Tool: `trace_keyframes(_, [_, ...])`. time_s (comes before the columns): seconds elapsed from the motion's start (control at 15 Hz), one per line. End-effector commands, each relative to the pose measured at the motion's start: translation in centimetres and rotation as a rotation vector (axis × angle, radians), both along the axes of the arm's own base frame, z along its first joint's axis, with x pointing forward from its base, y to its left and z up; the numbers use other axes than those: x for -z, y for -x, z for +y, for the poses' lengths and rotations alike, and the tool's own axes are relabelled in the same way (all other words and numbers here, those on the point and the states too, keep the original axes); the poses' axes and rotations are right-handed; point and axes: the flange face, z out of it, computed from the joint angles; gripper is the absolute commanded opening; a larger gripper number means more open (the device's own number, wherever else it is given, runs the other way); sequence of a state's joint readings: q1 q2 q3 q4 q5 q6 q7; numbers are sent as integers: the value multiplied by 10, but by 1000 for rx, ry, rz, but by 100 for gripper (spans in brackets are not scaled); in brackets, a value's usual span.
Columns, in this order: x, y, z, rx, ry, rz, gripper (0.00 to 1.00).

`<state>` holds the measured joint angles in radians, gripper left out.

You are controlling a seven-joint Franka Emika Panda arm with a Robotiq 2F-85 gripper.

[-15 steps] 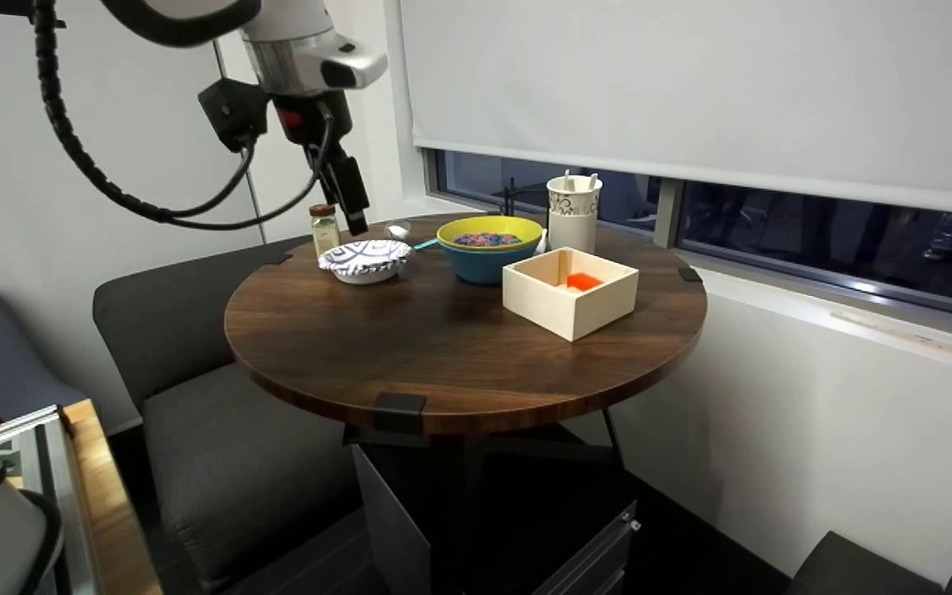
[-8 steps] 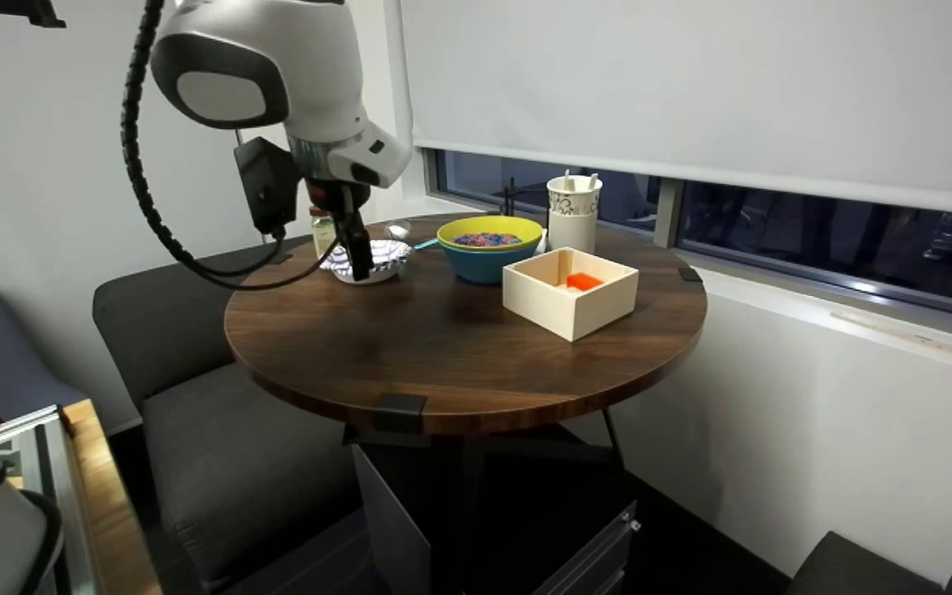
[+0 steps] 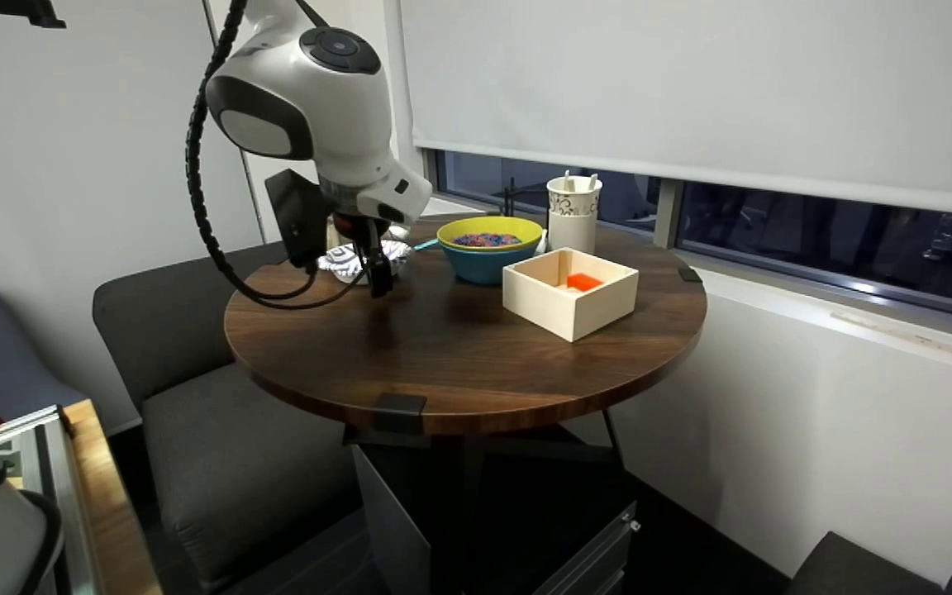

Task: Pick up the stacked white bowls and put them in the yellow bowl

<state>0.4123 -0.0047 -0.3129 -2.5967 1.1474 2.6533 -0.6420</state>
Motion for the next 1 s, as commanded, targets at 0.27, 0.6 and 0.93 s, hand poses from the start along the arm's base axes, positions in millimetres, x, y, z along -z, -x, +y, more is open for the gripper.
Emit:
trace_keyframes(0.27, [26, -21, 6, -34, -31, 30, 33])
trace_keyframes(0.6, [9, -25, 6, -60, -15, 33, 0])
trace_keyframes(0.93, [-25, -26, -9, -50, 37, 46, 2])
